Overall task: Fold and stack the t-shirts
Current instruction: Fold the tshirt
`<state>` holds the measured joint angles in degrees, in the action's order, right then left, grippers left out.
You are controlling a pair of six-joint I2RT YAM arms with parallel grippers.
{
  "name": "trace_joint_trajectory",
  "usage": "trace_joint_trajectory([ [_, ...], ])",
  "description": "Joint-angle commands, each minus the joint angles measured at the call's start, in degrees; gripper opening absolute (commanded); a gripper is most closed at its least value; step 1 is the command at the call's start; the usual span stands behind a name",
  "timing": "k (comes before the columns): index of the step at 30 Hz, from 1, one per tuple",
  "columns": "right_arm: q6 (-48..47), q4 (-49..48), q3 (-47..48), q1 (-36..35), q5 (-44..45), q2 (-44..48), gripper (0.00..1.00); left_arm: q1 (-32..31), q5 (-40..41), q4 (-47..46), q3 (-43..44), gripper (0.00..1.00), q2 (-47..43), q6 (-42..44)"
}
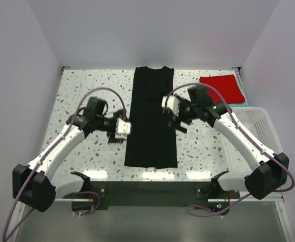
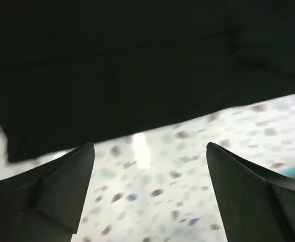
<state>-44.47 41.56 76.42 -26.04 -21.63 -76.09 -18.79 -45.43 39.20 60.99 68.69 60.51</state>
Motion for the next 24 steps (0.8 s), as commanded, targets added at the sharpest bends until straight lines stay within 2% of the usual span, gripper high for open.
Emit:
trace_joint_trajectory([
  [1,-9.6,8.5,-13.5,-3.5,-3.5,2.9,0.95,-5.0,5.1,3.8,-15.8,0.93,-5.3,12.6],
  [3,-9.2,7.4,-19.9,-7.4,-2.5,4.8,0.87,-8.8,7.9,-2.4,-24.9,0.89,-9.9,12.9],
  [6,-8.8,4.9,-27.0,-12.6,-1.6,5.3,0.72,-14.0,11.1,-9.7,-32.2,0.81,-12.6,11.6],
  [11,-10.3,-1.7,-33.3,-17.7,0.7,5.3,0.51,-19.2,12.5,-14.6,-35.7,0.59,-10.6,9.0],
  [13,-10.7,-2.7,-34.4,-19.4,1.2,4.2,0.42,-20.0,13.1,-15.8,-36.3,0.56,-8.8,8.0],
  [19,-13.0,-3.8,-37.0,-22.4,2.7,2.7,0.38,-20.9,14.2,-19.4,-37.4,0.53,-5.2,7.9],
  [24,-12.8,-4.2,-38.0,-24.4,2.8,1.8,0.42,-21.7,14.3,-21.1,-38.8,0.52,-3.8,7.5],
])
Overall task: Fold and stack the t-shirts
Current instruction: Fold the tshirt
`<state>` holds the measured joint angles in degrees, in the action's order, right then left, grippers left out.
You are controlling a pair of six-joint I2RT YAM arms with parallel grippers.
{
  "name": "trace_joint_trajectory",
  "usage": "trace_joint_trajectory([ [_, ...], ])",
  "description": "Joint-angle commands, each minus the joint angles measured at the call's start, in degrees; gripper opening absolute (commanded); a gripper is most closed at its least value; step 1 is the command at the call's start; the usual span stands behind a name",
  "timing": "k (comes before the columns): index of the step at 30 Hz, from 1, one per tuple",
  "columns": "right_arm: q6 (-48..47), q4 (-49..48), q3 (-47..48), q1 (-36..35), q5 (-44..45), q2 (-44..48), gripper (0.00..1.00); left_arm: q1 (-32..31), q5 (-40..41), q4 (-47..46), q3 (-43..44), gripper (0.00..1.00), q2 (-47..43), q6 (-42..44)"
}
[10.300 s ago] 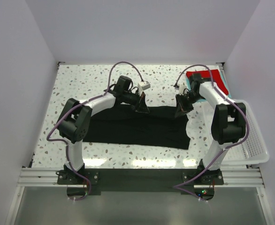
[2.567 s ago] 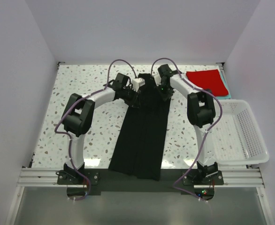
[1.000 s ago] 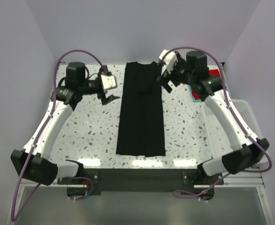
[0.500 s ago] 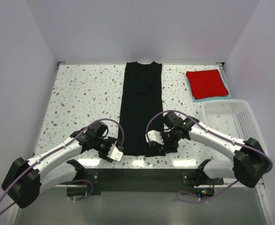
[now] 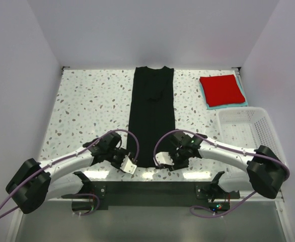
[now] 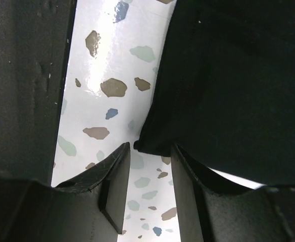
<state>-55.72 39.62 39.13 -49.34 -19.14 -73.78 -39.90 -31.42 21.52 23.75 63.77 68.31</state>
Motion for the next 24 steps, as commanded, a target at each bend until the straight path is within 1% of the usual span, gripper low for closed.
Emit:
trace_joint_trajectory([
  [1,-1.5,-2.9,-1.2,-1.5,0.7,-0.7,0.42,-0.6,0.4,-3.6,-1.5,0.51,1.3,-0.2],
  [7,-0.5,-6.6,-2.7,-3.3,2.3,-3.8,0.42,-0.9,0.5,-3.6,-1.9,0.42,2.9,0.4],
  [9,0.0,-7.7,-3.3,-3.7,3.8,-5.2,0.4,-1.1,0.4,-3.6,-1.9,0.38,3.5,0.5],
  [11,1.1,-8.9,-3.3,-3.7,4.8,-5.6,0.31,-1.3,0.3,-3.1,-1.9,0.26,3.5,0.7],
  [12,1.6,-9.1,-2.8,-3.7,5.7,-5.5,0.26,-1.3,-0.2,-2.6,-1.5,0.23,3.3,0.7],
  [13,2.7,-9.2,-2.5,-3.7,6.1,-5.5,0.15,-1.4,-0.5,-1.6,-1.3,0.17,3.0,0.7],
  [15,3.3,-8.2,-0.8,-3.7,6.4,-4.6,0.04,-1.4,-1.9,0.1,0.2,0.04,1.9,0.6],
  [16,3.8,-7.1,-0.4,-3.7,6.3,-2.8,0.0,-1.4,-2.7,2.1,0.9,0.0,1.4,0.5],
  [18,3.6,-5.9,0.8,-3.9,5.6,-0.3,0.0,-1.4,-4.6,4.2,3.0,0.0,-0.7,-0.2],
  [19,3.4,-4.9,1.1,-3.8,5.6,2.4,0.0,-1.4,-5.0,5.4,3.8,0.0,-1.4,-1.1],
  [21,4.6,-4.8,3.0,-3.7,5.8,4.3,0.0,-1.4,-5.4,6.2,6.8,0.0,-2.7,-4.7],
  [24,6.5,-2.5,7.9,-0.6,2.8,4.4,0.0,-0.1,-6.5,7.6,11.1,0.0,-2.1,-6.9],
])
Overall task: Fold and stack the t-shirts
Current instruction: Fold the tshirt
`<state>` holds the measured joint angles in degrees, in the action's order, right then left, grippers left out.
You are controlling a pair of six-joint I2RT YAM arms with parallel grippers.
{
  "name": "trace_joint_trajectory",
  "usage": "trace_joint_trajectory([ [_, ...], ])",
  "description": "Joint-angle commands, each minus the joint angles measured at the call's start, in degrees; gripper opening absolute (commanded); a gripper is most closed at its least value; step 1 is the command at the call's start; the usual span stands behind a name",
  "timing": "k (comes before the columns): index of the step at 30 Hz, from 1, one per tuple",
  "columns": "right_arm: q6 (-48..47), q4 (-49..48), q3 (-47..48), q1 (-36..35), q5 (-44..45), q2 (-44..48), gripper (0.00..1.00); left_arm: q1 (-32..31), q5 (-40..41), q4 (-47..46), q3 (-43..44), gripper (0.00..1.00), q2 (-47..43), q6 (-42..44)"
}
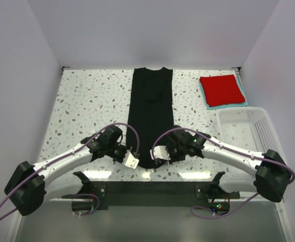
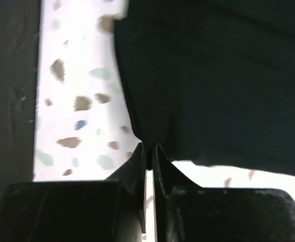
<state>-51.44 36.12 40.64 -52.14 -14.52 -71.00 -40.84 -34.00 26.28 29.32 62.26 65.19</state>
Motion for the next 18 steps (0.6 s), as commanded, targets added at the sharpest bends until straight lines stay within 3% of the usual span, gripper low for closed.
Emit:
trace_joint_trajectory([
  [1,2.1,1.4,7.3,2.8,-2.5,1.7,0.0,2.5,-4.5,3.3,6.6,0.0,-0.4,-4.0],
  [8,-3.0,-0.1,12.3,11.9,-4.5,-0.8,0.0,12.2,-7.4,2.7,16.6,0.0,7.2,-4.5],
  [18,-8.7,-5.4,26.2,22.7,-7.2,-15.8,0.0,19.0,-7.6,-5.1,30.2,0.0,22.5,-4.8],
])
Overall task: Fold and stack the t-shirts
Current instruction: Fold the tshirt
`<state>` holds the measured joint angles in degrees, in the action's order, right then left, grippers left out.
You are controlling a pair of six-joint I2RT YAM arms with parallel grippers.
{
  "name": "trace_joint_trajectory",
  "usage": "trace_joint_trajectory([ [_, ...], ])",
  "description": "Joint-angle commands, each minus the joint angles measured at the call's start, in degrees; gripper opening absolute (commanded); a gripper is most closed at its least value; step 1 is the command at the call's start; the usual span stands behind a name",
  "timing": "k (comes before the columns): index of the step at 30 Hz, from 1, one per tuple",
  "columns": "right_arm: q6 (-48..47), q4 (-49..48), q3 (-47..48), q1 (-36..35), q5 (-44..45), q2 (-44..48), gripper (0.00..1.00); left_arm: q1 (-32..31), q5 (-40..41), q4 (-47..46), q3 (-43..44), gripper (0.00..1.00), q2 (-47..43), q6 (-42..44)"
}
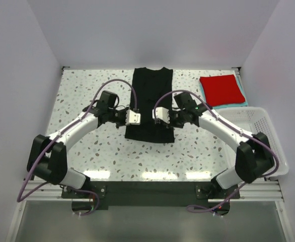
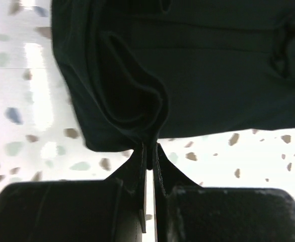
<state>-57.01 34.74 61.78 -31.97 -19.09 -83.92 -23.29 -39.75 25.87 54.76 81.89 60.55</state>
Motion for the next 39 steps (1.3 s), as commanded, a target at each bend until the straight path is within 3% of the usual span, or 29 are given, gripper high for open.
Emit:
trace_joint_trajectory([
  [1,-3.7,-4.0,6.6,3.9,-2.8,-5.5,0.0,2.0,-1.7,-5.6,5.5,0.0,5.1,0.1],
  [17,-8.5,-6.0,26.0,11.0,-3.1,-26.9,0.0,5.9,-0.6,-11.0,25.6,0.0,27.7,2.2],
  [25,-8.4,-8.1,31.0,11.8,-1.6,-34.4,0.0,7.0,1.3,-14.8,27.9,0.0,33.4,2.5],
  [39,-7.5,-9.4,30.7,12.8,1.3,-35.3,0.0,8.0,2.0,-19.2,27.7,0.0,36.3,2.3],
])
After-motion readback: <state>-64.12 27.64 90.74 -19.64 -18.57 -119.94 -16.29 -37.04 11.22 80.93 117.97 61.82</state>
